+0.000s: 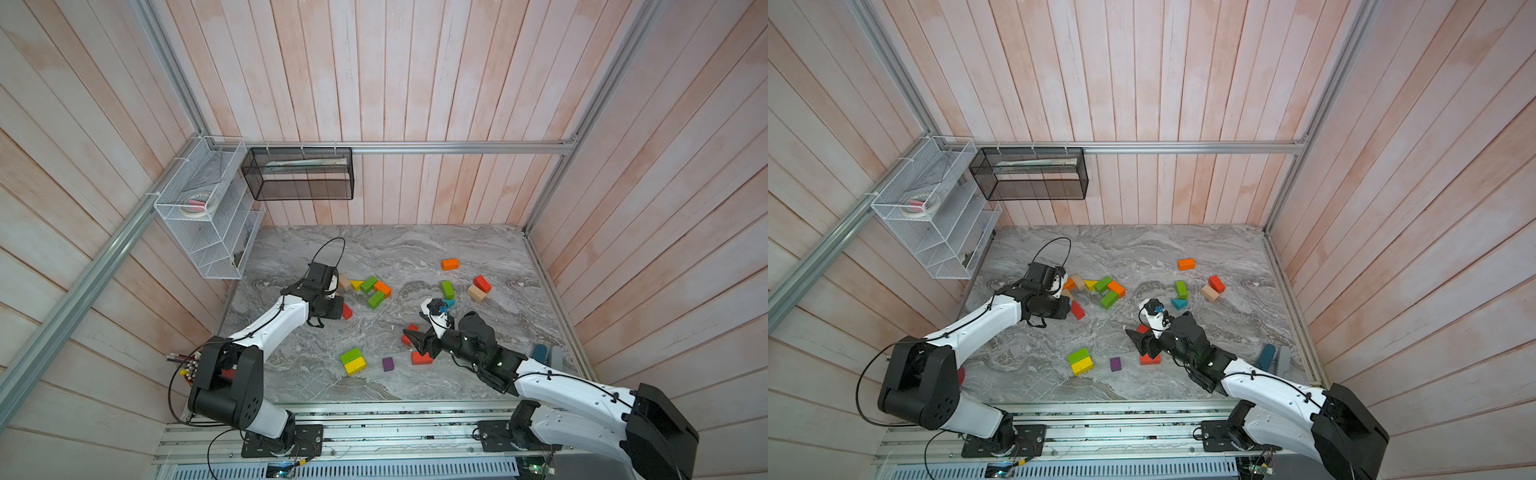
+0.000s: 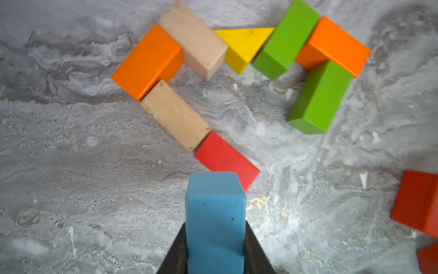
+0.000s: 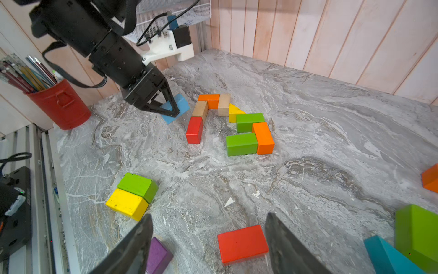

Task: Assemble a heart with building blocks
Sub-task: Assemble the building block at the center of the board.

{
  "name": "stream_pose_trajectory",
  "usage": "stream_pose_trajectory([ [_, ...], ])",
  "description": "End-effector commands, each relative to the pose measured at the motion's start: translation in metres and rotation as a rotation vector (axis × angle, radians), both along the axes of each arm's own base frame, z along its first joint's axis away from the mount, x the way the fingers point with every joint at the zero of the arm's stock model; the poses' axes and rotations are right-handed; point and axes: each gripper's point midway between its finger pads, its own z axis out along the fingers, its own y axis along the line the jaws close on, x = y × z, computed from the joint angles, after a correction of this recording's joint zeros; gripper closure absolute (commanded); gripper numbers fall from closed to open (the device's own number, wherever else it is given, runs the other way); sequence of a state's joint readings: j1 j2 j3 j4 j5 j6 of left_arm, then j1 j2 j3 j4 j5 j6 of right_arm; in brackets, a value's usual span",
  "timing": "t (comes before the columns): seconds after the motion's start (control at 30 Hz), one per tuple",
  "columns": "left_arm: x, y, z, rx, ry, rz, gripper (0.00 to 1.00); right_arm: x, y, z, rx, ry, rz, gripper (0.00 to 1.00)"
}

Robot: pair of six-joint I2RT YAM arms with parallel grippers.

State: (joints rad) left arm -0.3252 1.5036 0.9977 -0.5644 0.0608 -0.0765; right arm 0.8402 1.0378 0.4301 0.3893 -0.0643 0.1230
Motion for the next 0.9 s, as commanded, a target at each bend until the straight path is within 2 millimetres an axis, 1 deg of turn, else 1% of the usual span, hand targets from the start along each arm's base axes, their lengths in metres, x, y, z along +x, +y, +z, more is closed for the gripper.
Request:
stream_pose_trajectory([
  [0.0, -0.001, -0.024, 0.022, -0.005, -0.058, -0.140, 0.77, -0.003, -0.007, 0.009, 0.073, 0.016, 0.006, 0.24],
  [0.03, -0.003, -0.031, 0.024, -0.007, -0.062, -0.170, 0.77, -0.004, -0.009, 0.012, 0.088, 0.012, 0.009, 0.22],
  [0.1, -0.005, -0.042, 0.026, -0.009, -0.068, -0.213, 0.77, -0.005, -0.014, 0.016, 0.113, 0.008, -0.002, 0.14],
  [0.13, -0.006, -0.047, 0.026, -0.004, -0.067, -0.235, 0.77, -0.007, -0.015, 0.018, 0.127, 0.008, 0.000, 0.12],
  [0.23, -0.009, -0.059, 0.019, 0.029, -0.046, -0.288, 0.77, -0.011, -0.017, 0.022, 0.160, 0.020, 0.019, 0.08],
  [0.4, -0.010, -0.076, 0.007, 0.073, -0.019, -0.356, 0.76, -0.018, -0.013, 0.025, 0.186, 0.044, 0.066, 0.07],
  [0.57, -0.005, -0.080, -0.004, 0.120, 0.009, -0.384, 0.76, -0.021, -0.010, 0.028, 0.198, 0.064, 0.096, 0.04],
  [0.87, -0.001, -0.080, -0.025, 0.175, 0.055, -0.419, 0.76, -0.019, -0.011, 0.023, 0.186, 0.074, 0.091, 0.04],
])
